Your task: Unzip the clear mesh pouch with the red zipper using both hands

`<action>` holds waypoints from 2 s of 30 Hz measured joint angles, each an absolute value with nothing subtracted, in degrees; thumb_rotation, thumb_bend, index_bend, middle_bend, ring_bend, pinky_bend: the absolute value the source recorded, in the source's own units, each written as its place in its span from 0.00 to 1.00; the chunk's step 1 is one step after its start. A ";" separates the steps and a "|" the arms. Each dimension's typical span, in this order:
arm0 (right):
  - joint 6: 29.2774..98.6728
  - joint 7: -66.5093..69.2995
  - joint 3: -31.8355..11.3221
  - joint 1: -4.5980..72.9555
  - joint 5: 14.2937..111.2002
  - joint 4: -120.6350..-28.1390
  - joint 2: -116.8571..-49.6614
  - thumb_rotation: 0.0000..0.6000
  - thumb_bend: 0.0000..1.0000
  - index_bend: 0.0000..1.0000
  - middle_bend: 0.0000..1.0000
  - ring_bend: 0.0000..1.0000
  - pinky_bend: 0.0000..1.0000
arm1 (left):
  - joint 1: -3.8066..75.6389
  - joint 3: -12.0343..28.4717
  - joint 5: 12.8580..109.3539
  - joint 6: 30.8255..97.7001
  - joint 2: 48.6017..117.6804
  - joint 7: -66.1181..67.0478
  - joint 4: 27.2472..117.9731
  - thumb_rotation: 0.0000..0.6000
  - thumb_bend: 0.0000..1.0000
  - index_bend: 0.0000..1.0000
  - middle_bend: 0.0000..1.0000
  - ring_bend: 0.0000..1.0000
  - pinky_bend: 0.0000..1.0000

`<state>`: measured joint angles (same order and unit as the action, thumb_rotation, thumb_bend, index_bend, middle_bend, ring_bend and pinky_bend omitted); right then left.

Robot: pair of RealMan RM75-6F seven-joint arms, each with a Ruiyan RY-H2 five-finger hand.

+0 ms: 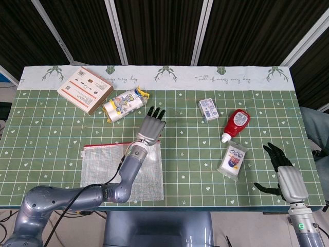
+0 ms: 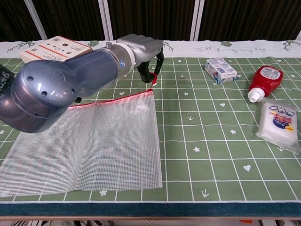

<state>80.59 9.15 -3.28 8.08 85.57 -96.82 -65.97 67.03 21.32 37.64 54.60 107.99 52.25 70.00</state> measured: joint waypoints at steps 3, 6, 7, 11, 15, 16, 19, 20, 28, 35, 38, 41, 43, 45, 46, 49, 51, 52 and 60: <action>79.76 8.94 -3.51 8.14 84.24 -99.04 -65.10 1.00 0.19 0.00 0.00 0.00 0.21 | 67.64 21.99 38.22 55.33 106.05 52.30 73.81 1.00 0.45 0.57 0.10 0.00 0.00; 78.61 8.97 -3.88 8.33 82.54 -102.02 -64.03 1.00 0.19 0.00 0.00 0.00 0.21 | 68.20 22.52 38.83 56.00 104.22 52.24 77.39 1.00 0.45 0.57 0.10 0.00 0.00; 78.07 8.99 -4.09 8.46 81.76 -103.41 -63.54 1.00 0.19 0.00 0.00 0.00 0.21 | 68.35 22.65 39.00 56.20 103.68 52.22 78.43 1.00 0.45 0.57 0.10 0.00 0.00; 76.00 9.19 -4.96 9.15 78.94 -107.91 -62.04 1.00 0.19 0.00 0.00 0.00 0.21 | 68.89 23.03 39.68 57.07 101.49 52.07 82.56 1.00 0.45 0.57 0.10 0.00 0.00; 73.40 9.84 -6.24 10.28 75.19 -112.90 -60.57 1.00 0.21 0.00 0.00 0.00 0.21 | 69.18 23.20 40.10 57.84 100.05 51.81 85.67 1.00 0.45 0.57 0.10 0.00 0.00; 72.43 10.16 -6.77 10.76 73.79 -114.57 -60.12 1.00 0.22 0.01 0.00 0.00 0.21 | 69.24 23.24 40.21 58.00 99.78 51.74 86.33 1.00 0.45 0.57 0.10 0.00 0.00; 69.67 10.89 -8.55 12.49 69.33 -118.94 -58.98 1.00 0.23 0.06 0.00 0.00 0.21 | 69.42 23.36 40.63 58.60 98.94 51.47 88.69 1.00 0.45 0.57 0.10 0.00 0.00; 68.82 10.97 -9.19 13.15 67.75 -120.13 -58.66 1.00 0.23 0.07 0.00 0.00 0.21 | 69.50 23.40 40.78 58.85 98.60 51.35 89.64 1.00 0.45 0.57 0.10 0.00 0.00; 63.24 8.99 -15.09 21.02 50.50 -127.89 -57.61 1.00 0.25 0.16 0.00 0.00 0.21 | 70.39 23.88 40.91 60.31 96.88 50.59 94.14 1.00 0.45 0.57 0.10 0.00 0.00; 63.61 4.50 -19.43 29.95 32.51 -131.18 -60.40 1.00 0.27 0.27 0.00 0.00 0.21 | 71.64 24.37 40.36 61.57 95.28 50.05 97.07 1.00 0.45 0.57 0.10 0.00 0.00; 65.56 2.02 -20.95 33.88 26.30 -132.00 -62.56 1.00 0.29 0.30 0.00 0.00 0.21 | 72.01 24.35 40.25 61.82 94.88 49.80 97.54 1.00 0.45 0.57 0.10 0.00 0.00; 68.10 0.12 -22.15 36.78 22.26 -132.37 -64.99 1.00 0.30 0.32 0.00 0.00 0.21 | 72.31 24.34 40.01 61.99 94.59 49.49 97.97 1.00 0.45 0.57 0.10 0.00 0.00; 69.50 -0.75 -22.69 38.06 20.43 -132.32 -66.44 1.00 0.30 0.34 0.00 0.00 0.21 | 72.50 24.34 39.86 62.09 94.42 49.34 98.26 1.00 0.45 0.57 0.10 0.00 0.00; 70.17 -1.14 -23.09 38.79 19.09 -132.20 -67.38 1.00 0.31 0.35 0.00 0.00 0.21 | 72.80 24.26 39.75 62.25 94.19 49.29 98.62 1.00 0.45 0.57 0.10 0.00 0.00; 70.64 -1.34 -23.39 39.25 18.25 -132.11 -68.00 1.00 0.31 0.35 0.00 0.00 0.21 | 72.92 24.22 39.71 62.31 94.11 49.28 98.73 1.00 0.45 0.57 0.10 0.00 0.00; 72.07 -1.91 -24.18 40.63 16.46 -131.86 -69.65 1.00 0.31 0.35 0.00 0.00 0.21 | 73.30 24.17 39.54 62.48 93.94 49.13 99.10 1.00 0.45 0.57 0.10 0.00 0.00; 72.79 -2.19 -24.57 41.30 15.70 -131.69 -70.52 1.00 0.31 0.35 0.00 0.00 0.21 | 73.56 24.13 39.41 62.61 93.88 49.01 99.29 1.00 0.45 0.57 0.10 0.00 0.00; 73.21 -2.40 -24.78 41.71 15.21 -131.56 -71.10 1.00 0.32 0.36 0.00 0.00 0.21 | 73.67 24.10 39.36 62.66 93.86 48.98 99.35 1.00 0.45 0.57 0.10 0.00 0.00; 75.83 -3.30 -26.10 43.61 12.72 -130.85 -74.67 1.00 0.35 0.42 0.00 0.00 0.21 | 74.76 23.69 38.90 63.36 93.00 48.72 100.37 1.00 0.45 0.57 0.10 0.00 0.00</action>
